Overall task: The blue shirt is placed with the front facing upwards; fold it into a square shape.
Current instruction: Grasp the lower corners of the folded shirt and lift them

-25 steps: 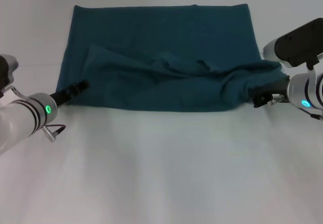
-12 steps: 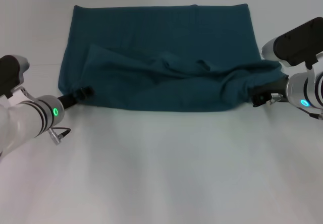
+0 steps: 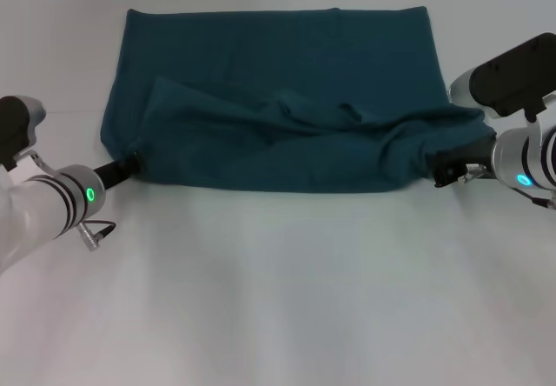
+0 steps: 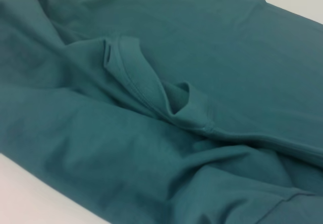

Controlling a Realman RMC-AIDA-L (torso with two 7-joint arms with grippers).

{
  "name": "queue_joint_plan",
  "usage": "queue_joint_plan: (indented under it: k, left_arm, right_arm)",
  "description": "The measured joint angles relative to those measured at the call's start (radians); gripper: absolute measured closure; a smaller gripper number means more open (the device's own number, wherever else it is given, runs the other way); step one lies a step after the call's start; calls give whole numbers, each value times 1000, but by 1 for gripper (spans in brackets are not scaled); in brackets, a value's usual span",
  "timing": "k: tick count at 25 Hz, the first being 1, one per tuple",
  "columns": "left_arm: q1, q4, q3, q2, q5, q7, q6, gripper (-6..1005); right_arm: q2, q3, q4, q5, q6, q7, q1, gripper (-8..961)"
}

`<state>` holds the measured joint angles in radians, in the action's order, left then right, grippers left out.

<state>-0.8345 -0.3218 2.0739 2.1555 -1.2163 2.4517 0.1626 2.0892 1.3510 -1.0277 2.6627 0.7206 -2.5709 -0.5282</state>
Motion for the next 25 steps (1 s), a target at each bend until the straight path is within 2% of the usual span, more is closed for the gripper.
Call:
queue_joint_plan:
  k: [8,15,25]
  left_arm:
    - [2,-5,0,-1,0,-21,9,839]
    - [34,-56,-13,9,0,-33,18,979]
    - [128,-178,-75,19,-9,-23,81,979]
  right_arm:
    - [2,3,0,-1,4,0,1,929]
    - [2,-1,-8,-4,7,0,6,929]
    - [0,-3,-27,-5,10,-1,14,928]
